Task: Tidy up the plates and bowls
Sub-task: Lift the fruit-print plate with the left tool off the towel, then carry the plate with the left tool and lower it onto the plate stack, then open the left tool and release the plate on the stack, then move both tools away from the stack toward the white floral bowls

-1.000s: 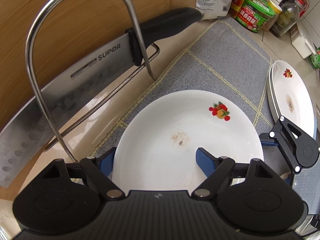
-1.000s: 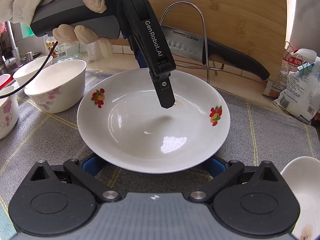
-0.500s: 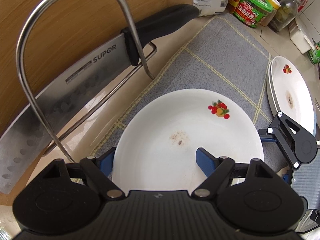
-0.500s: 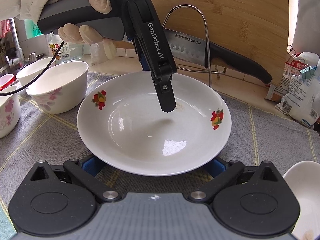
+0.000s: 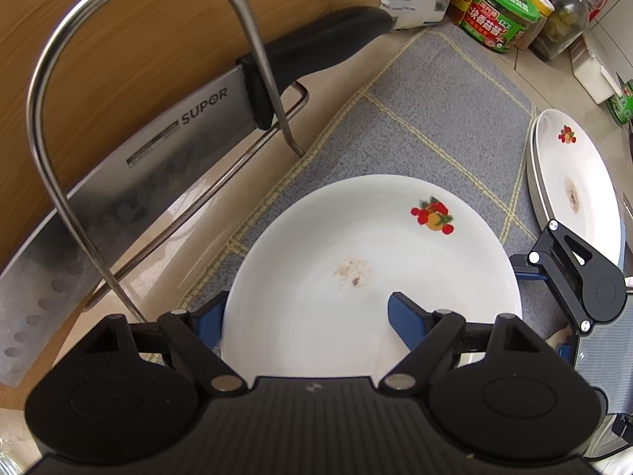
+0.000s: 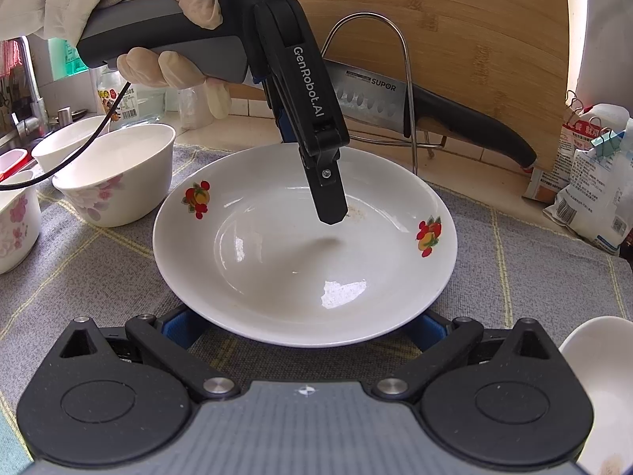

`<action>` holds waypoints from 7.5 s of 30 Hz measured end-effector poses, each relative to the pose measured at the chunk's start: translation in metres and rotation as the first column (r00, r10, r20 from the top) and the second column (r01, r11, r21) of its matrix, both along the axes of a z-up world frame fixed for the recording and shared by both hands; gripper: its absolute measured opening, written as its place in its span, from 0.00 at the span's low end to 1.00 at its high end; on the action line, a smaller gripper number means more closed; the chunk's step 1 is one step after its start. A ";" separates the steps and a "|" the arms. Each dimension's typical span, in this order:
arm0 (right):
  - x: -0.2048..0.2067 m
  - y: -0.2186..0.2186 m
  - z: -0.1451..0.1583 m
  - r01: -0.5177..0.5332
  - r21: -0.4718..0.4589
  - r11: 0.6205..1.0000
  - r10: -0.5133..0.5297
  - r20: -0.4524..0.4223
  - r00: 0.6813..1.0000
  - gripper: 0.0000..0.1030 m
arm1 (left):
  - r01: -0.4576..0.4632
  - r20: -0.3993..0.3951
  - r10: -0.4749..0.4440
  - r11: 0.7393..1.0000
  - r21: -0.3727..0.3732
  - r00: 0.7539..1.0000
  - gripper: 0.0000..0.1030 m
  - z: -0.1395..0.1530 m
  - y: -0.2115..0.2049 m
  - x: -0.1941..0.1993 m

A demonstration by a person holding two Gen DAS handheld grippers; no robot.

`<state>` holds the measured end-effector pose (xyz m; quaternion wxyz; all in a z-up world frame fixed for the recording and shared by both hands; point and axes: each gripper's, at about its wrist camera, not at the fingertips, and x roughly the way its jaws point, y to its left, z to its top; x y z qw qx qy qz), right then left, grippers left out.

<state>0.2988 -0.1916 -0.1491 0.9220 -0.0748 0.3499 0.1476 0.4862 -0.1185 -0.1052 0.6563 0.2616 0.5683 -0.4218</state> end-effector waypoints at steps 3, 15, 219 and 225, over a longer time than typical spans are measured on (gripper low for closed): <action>0.000 0.000 0.000 0.000 -0.001 1.000 0.000 0.002 1.000 1.00 | 0.008 -0.010 -0.008 1.000 0.000 1.000 0.81 0.000 0.000 0.001; 0.001 0.002 0.001 0.015 -0.006 1.000 -0.015 -0.013 1.000 1.00 | 0.046 -0.024 -0.045 0.999 0.004 0.999 0.81 0.003 -0.001 -0.001; -0.130 -0.005 0.071 0.156 -0.169 0.973 -0.155 0.021 0.988 1.00 | -0.277 0.426 0.481 0.846 -0.456 0.767 0.98 0.072 0.125 -0.283; -0.136 0.057 0.063 0.173 -0.190 0.966 -0.177 -0.001 0.984 1.00 | -0.263 0.440 0.461 0.859 -0.440 0.771 0.99 0.070 0.197 -0.291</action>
